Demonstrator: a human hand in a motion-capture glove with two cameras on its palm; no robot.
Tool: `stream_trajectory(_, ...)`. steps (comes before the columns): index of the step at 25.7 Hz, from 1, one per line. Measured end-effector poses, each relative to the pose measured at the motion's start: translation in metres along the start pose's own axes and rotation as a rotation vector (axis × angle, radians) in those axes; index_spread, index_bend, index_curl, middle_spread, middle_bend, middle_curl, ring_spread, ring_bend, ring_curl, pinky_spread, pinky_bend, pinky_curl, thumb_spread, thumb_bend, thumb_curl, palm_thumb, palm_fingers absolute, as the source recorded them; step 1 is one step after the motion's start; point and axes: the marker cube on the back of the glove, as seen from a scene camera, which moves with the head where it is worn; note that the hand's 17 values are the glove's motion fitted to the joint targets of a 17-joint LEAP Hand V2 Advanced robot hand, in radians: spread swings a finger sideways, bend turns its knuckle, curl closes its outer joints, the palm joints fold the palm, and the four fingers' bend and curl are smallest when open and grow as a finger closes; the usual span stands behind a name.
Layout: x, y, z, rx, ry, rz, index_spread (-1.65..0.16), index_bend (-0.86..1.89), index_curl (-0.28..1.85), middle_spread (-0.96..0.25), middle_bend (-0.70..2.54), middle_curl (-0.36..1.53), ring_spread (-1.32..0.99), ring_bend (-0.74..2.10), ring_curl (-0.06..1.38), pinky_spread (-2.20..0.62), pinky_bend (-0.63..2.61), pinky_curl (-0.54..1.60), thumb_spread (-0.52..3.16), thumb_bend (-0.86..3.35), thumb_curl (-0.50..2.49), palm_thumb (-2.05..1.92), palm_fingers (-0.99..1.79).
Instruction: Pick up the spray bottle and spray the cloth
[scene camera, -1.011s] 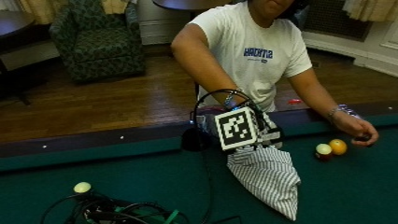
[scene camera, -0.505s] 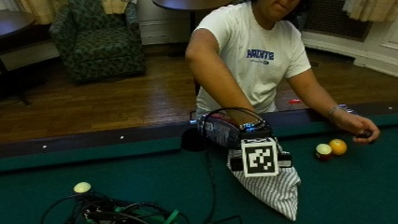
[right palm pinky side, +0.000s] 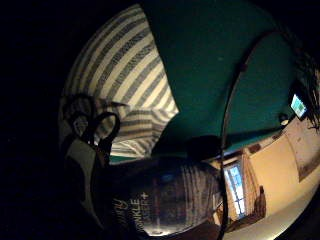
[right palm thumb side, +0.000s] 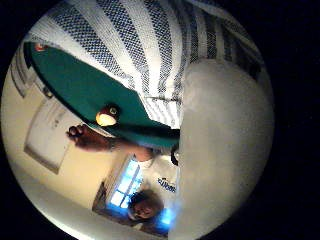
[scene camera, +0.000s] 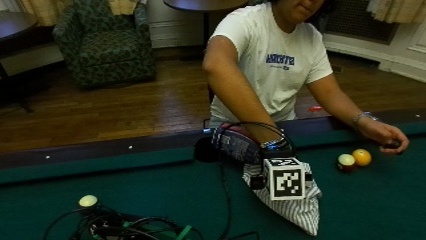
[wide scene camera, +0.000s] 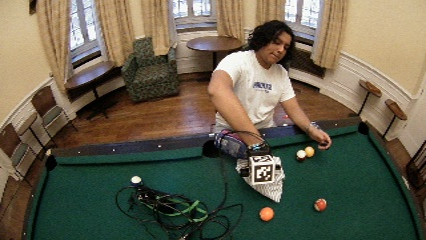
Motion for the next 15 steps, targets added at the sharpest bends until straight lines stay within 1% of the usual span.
stream_trajectory(8,0.000,0.005,-0.004,0.017,-0.009,-0.023,-0.27,0.36,0.61,-0.20,0.70,0.55,-0.21,0.72,0.46,-0.31,0.43,0.40,0.52,-0.02,0.85,0.92,1.40)
stream_trajectory(15,-0.006,0.040,-0.040,0.081,-0.102,-0.120,-0.27,0.36,0.62,-0.20,0.70,0.55,-0.21,0.72,0.46,-0.31,0.43,0.40,0.53,-0.02,0.86,0.91,1.40)
